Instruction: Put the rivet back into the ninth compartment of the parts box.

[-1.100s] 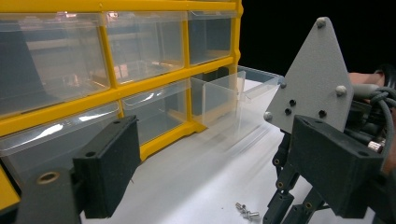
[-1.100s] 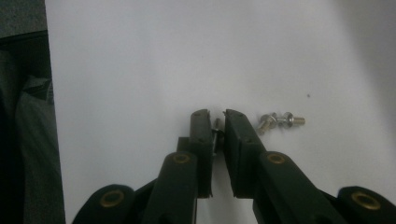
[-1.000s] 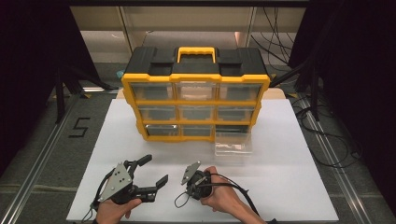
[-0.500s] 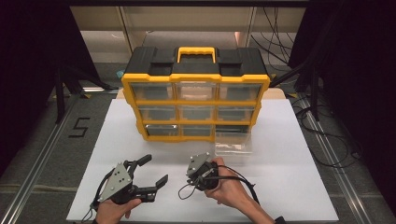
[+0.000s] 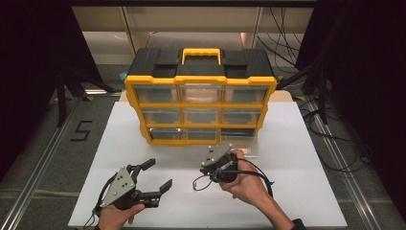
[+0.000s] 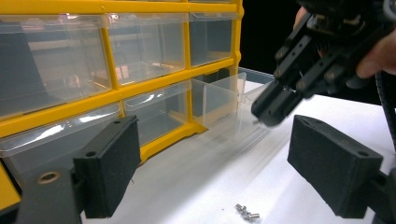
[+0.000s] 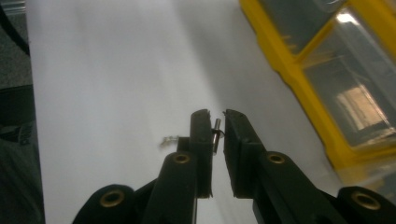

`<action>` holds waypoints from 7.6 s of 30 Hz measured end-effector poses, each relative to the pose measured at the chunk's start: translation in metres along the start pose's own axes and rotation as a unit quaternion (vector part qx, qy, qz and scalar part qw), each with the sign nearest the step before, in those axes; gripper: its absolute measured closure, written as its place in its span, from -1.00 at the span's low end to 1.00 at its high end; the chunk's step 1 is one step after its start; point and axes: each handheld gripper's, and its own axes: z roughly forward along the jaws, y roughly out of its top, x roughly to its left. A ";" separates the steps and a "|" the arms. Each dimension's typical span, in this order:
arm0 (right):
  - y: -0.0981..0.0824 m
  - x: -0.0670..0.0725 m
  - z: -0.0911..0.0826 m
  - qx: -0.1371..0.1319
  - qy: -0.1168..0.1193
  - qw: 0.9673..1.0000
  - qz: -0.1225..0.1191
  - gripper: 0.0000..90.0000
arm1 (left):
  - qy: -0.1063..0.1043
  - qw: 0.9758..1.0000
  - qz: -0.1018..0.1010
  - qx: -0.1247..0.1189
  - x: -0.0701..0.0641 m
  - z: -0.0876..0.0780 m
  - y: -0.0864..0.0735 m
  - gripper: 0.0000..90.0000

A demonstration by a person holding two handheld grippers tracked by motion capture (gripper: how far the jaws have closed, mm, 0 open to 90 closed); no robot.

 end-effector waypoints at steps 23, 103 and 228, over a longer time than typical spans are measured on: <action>-0.008 -0.032 -0.030 -0.030 -0.048 0.998 0.026 0.83 | 0.000 1.000 0.000 0.000 0.000 0.000 0.000 -0.63; 0.004 -0.018 -0.024 -0.067 -0.029 0.997 -0.003 -0.24 | 0.000 1.000 -0.001 -0.001 0.000 0.000 0.001 -0.63; -0.001 0.018 0.102 0.132 0.087 0.987 0.022 0.83 | -0.003 1.000 -0.004 -0.005 0.000 0.002 -0.001 -0.62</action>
